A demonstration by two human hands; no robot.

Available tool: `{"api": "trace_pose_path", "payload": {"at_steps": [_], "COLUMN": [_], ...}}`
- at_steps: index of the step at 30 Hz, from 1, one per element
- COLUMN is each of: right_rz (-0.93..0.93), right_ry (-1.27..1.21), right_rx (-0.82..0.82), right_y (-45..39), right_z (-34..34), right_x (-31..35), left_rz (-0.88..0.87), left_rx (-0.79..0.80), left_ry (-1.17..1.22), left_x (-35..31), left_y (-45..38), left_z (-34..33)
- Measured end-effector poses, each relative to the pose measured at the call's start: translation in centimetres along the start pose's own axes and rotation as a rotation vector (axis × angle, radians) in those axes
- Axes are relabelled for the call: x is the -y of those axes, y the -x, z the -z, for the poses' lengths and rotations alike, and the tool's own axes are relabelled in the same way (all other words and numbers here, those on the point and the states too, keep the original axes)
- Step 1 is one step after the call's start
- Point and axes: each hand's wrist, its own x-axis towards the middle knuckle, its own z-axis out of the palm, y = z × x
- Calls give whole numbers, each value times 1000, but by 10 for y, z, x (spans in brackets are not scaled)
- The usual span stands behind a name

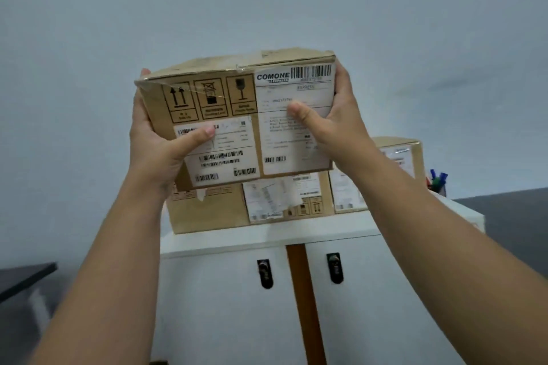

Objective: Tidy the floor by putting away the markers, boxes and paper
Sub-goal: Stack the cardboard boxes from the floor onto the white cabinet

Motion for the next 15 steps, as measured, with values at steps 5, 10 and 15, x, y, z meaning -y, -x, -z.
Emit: {"api": "trace_pose_path", "payload": {"at_steps": [5,10,15], "right_rz": [-84,-232,-242], "right_ry": [-43,154,293], "right_rx": [147,266,327], "right_y": [-49,-65,-55], "right_z": [-83,-133,-163], "right_x": [-39,-94,-133], "left_rz": [118,316,420], "left_rx": [-80,-156,-326], "left_ry": [-80,-166,-409], "left_x": [32,95,154], "left_y": [-28,-42,-44], "left_z": [83,134,144]}}
